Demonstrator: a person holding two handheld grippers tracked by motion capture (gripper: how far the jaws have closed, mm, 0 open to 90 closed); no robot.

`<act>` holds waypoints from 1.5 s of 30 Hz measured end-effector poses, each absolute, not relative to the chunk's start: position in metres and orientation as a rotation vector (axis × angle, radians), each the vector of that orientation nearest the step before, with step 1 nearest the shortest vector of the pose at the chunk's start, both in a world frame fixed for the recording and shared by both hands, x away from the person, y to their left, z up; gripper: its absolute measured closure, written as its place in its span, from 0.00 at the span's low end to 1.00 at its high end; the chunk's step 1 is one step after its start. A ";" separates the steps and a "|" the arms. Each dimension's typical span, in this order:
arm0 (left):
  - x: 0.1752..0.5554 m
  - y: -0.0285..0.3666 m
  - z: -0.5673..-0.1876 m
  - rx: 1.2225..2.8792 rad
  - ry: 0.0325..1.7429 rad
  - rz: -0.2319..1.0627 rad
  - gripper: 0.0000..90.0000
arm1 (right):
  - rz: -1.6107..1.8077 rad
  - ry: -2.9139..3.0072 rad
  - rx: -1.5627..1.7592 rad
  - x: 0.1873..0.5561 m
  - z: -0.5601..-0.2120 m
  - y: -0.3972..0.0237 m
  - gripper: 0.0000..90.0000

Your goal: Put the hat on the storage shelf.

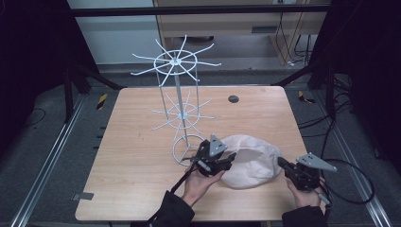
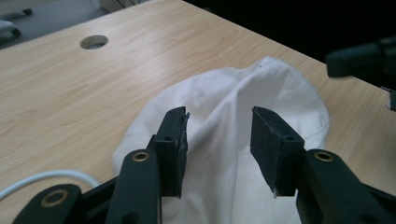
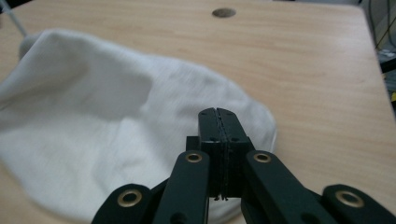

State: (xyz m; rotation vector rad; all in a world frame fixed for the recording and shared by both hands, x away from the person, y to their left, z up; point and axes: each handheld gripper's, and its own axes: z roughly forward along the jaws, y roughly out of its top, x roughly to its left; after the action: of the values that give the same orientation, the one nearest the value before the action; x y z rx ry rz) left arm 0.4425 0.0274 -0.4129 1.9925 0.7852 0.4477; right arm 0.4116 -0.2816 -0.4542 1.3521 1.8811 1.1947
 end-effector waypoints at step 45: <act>0.494 0.002 -0.478 2.027 0.942 0.490 0.92 | 1.084 2.095 1.340 0.407 -0.476 -0.278 1.00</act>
State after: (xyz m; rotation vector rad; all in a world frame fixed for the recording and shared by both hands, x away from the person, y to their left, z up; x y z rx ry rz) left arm 0.4943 0.0016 -0.4777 2.0270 0.9422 0.4900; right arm 0.4068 -0.2780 -0.4757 1.3398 2.0945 1.0837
